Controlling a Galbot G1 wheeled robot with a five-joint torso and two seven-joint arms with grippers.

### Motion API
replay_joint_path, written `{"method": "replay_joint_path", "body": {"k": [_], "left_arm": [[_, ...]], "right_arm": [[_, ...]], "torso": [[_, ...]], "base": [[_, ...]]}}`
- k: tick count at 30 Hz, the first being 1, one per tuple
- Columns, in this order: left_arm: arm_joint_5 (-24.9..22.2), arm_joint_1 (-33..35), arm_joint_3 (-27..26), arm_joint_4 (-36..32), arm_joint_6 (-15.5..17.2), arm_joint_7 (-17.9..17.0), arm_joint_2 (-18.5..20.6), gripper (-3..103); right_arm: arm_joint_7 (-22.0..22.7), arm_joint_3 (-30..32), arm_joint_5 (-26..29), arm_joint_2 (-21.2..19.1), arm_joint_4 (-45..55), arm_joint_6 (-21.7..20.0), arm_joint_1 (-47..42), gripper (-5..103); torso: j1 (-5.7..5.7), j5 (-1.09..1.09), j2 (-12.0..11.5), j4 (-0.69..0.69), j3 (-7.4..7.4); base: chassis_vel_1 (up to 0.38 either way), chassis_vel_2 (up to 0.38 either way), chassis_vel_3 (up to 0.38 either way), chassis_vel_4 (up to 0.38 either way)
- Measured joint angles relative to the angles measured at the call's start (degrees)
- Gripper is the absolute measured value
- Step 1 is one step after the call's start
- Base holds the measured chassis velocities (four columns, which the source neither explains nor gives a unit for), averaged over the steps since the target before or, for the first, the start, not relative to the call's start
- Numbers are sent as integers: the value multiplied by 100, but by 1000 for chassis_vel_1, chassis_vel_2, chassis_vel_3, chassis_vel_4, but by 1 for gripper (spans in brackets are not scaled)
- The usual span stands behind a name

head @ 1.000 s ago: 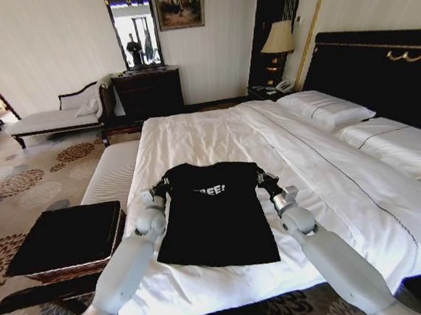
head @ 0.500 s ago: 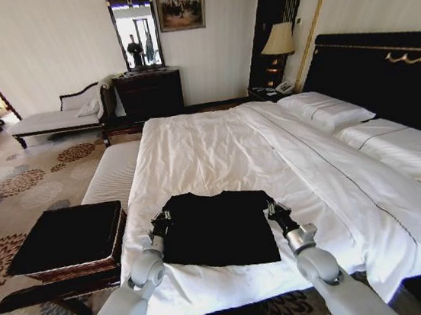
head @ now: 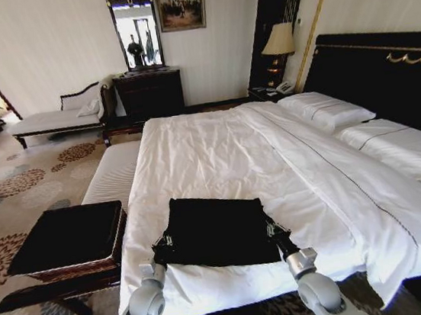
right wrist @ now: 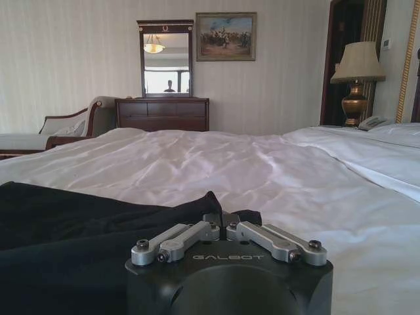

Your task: Fold the clothes on the bed and place them into the basket.

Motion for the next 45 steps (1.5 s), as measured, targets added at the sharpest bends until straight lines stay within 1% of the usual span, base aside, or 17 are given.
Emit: {"method": "replay_joint_path", "body": {"k": [4,7,8,9,11,13,17,22,23,25,26,28,29,31,34,42,45], "left_arm": [[-1,51,3,-48,41,-3,61,33],[77,176,4,-147,34,-1,126,39],[134,253,5,-196,16,13,162,45],[190,377,-5,-282,-4,37,214,56],[205,458,-28,-337,-14,42,239,56],[208,586,-103,-457,-27,43,266,66],[144,672,-266,-599,-28,41,296,77],[-200,511,-477,-718,114,12,345,97],[-276,440,-483,-717,161,-2,356,97],[-559,25,-443,-557,369,-64,381,99],[-559,25,-443,-557,369,-64,381,99],[-819,-370,-369,-401,524,-94,382,100],[-1209,-805,-247,-185,705,-144,345,100],[-1384,-981,-194,-79,779,-161,311,100],[-1961,-1723,5,597,1031,-214,52,100],[-2756,-2765,204,1747,1244,-127,-227,100],[-2817,-2905,230,1919,1251,-89,-264,99]], "right_arm": [[-46,-9,-123,68,-51,107,-101,0],[-103,-15,-174,85,-54,199,-190,-2],[-118,-19,-196,86,-54,248,-239,2],[-149,-17,-223,85,-35,314,-309,13],[-165,-4,-229,80,-6,351,-368,13],[-191,53,-233,66,67,426,-502,24],[-222,199,-213,43,223,521,-682,34],[-190,447,98,-13,547,473,-836,56],[-154,474,232,-27,591,419,-821,56],[23,610,839,-151,690,108,-571,67],[23,610,839,-151,690,108,-571,67],[131,676,1095,-275,681,-49,-345,78],[214,719,1253,-400,604,-162,-116,83],[230,724,1282,-428,575,-189,-49,83],[302,725,1390,-463,390,-321,248,97],[318,457,1407,-535,97,-441,541,100],[319,353,1384,-575,40,-443,621,100]], "torso": [[0,0,-1,0,0],[0,0,-1,1,0],[0,0,-1,1,0],[0,0,0,1,0],[0,0,0,2,0],[0,0,-1,1,0],[0,0,0,2,0],[0,0,0,1,0],[0,0,-1,1,0],[0,-1,0,2,1],[0,-1,0,2,1],[0,0,0,2,1],[0,1,-1,1,1],[1,0,-1,1,2],[2,0,-1,0,2],[2,0,-1,0,2],[2,2,-2,4,2]], "base": [[0,0,0,0],[0,0,0,0],[0,0,0,0],[0,0,0,0],[0,0,0,0],[0,0,0,0],[0,0,0,0],[0,0,0,0],[0,0,0,0],[0,0,0,0],[0,0,0,0],[0,0,0,0],[0,0,0,0],[0,0,0,0],[0,0,0,0],[0,0,0,0],[0,0,0,0]]}}
